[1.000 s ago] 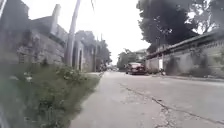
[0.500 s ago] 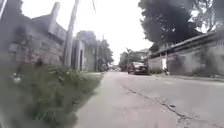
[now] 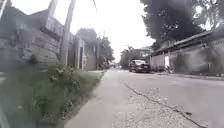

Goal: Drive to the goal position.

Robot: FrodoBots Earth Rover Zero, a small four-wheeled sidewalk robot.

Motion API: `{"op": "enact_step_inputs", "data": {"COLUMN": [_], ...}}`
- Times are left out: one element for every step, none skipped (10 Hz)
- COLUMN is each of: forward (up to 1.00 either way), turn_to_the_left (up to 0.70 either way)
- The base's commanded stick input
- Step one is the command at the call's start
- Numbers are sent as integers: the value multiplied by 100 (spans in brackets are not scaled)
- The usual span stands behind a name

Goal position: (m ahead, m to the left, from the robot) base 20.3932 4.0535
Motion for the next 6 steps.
{"op": "enact_step_inputs", "data": {"forward": [70, 70, 70, 70, 70, 70], "turn_to_the_left": [-35, -35, -19, -4, 0, 0]}}
